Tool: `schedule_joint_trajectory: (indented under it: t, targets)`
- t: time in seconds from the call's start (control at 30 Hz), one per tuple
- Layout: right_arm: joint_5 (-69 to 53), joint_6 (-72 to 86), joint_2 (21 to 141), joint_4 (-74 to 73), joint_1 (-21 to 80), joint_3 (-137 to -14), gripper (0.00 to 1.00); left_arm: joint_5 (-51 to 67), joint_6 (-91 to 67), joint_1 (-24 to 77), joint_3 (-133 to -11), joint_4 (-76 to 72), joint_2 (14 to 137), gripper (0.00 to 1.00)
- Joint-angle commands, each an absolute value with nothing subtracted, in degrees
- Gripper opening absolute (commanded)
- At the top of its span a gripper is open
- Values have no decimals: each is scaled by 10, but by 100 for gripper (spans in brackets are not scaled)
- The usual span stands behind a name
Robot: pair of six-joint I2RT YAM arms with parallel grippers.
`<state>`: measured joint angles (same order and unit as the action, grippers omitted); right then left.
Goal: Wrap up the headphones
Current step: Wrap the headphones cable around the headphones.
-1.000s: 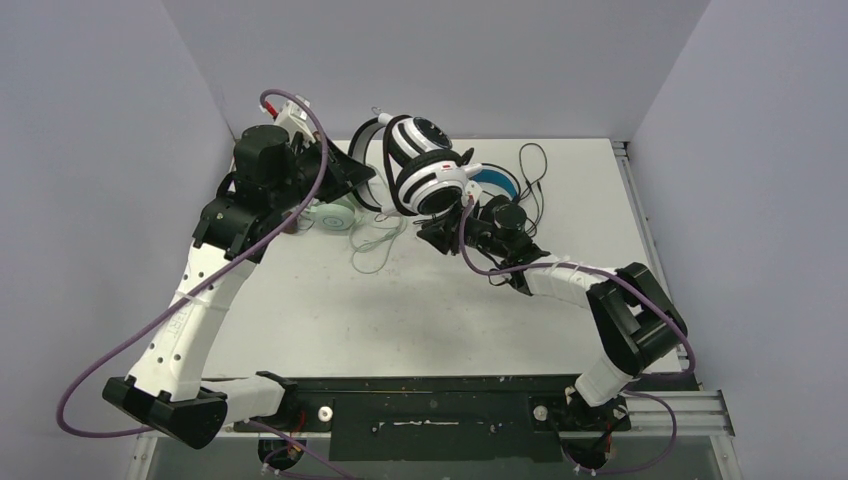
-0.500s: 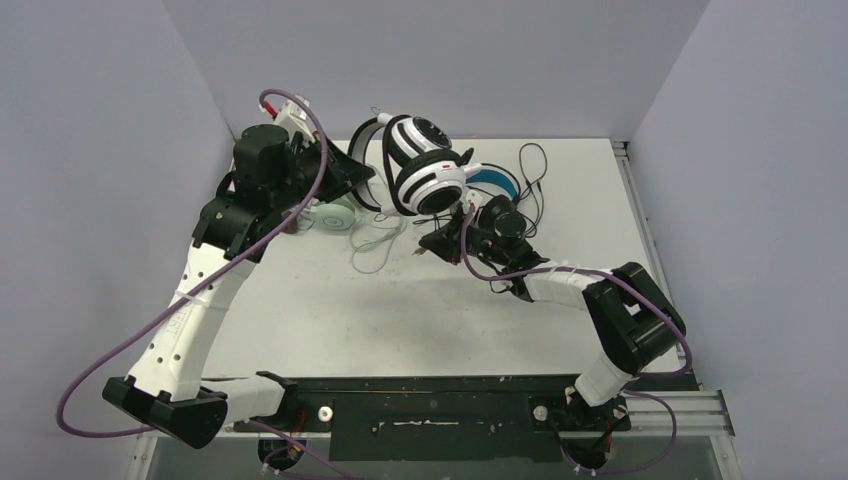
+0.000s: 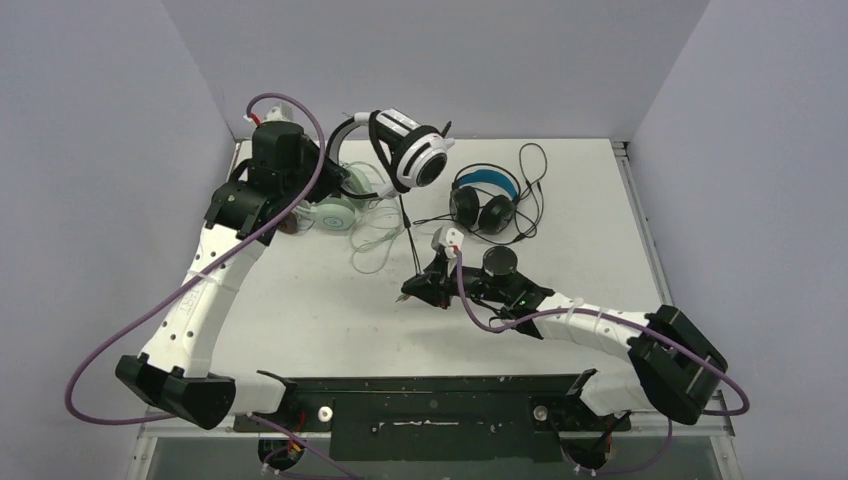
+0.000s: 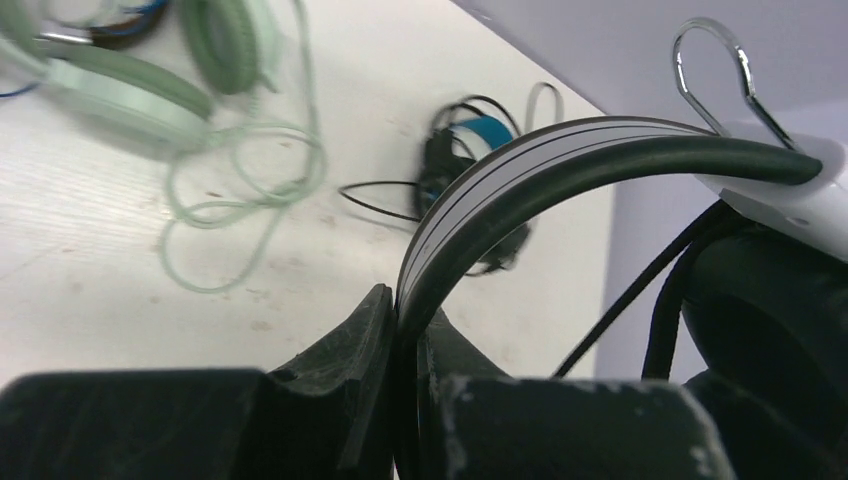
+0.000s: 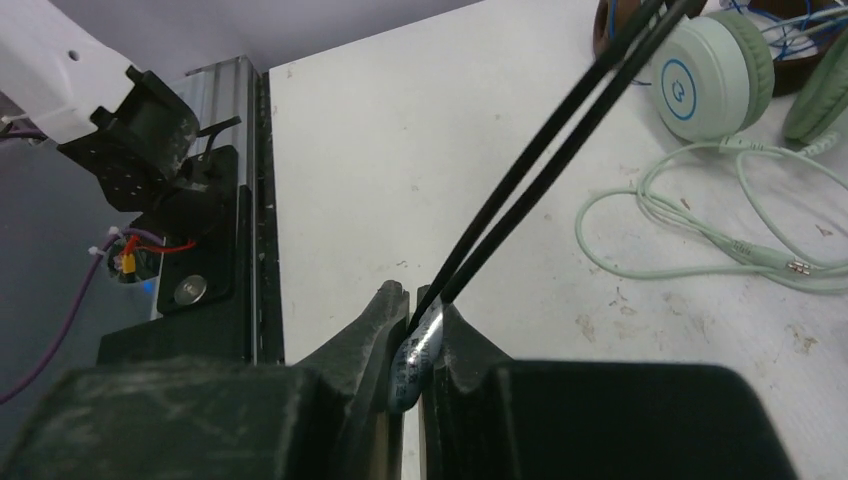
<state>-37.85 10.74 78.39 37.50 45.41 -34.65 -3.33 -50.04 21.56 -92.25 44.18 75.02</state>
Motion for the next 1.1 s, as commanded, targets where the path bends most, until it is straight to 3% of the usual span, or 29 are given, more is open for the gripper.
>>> schedule_joint_trajectory:
  t: [0.0,0.2,0.4,0.6,1.07]
  targets:
    - [-334,78,720,282,504,-364,0,-200,-514,207,-934,419,755,0]
    - [-299,77,683,187,534,-417,0,-321,-448,207,-806,323,746,0]
    - [-256,94,725,65,534,-561,0,-345,-410,226,-683,233,740,0]
    - [-234,166,799,85,523,-654,0,-369,-417,293,-585,156,721,0]
    - [-136,264,944,168,445,-669,0,-241,-477,336,-513,144,683,0]
